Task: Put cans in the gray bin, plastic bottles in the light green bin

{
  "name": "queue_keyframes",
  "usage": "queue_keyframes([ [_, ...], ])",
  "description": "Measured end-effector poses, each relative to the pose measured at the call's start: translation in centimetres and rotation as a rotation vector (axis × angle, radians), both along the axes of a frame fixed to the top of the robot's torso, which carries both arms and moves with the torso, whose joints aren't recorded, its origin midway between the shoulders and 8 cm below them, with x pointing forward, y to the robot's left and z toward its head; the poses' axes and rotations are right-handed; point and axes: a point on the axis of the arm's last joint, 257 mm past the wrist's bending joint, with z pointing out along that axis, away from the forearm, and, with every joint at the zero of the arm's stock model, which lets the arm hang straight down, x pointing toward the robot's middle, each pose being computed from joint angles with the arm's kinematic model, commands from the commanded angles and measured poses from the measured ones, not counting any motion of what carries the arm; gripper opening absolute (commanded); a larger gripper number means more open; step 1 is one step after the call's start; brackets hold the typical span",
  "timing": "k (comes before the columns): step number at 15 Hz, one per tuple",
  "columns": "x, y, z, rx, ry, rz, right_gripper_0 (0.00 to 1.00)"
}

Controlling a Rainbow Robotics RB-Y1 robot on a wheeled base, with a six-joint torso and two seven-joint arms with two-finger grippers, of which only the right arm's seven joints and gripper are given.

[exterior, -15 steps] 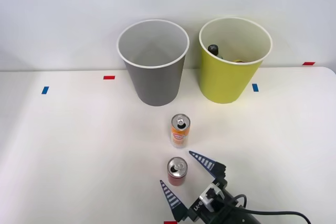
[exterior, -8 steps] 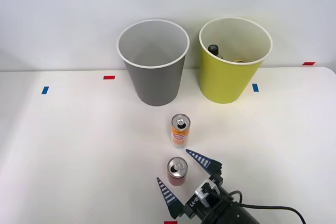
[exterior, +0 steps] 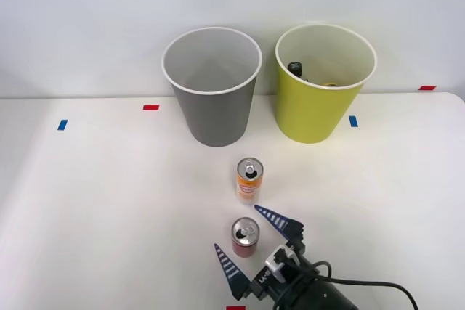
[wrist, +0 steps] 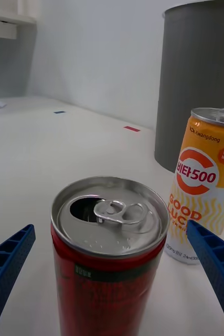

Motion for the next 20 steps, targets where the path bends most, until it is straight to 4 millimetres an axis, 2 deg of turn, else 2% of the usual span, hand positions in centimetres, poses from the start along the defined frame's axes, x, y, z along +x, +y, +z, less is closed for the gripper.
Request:
queue_keyframes([
  [1,0.1,0.1,0.0,0.002,0.001,0.0,1.0],
  [3,0.2,0.2,0.2,0.009,0.004,-0.003,0.2],
  [4,0.2,0.2,0.2,0.01,0.005,-0.004,0.0],
  [16,-0.1,-0.7,1.0,0.079,0.002,-0.035,0.0],
  [20,0.1,-0.9,2.7,0.12,-0.02,-0.04,0.0],
])
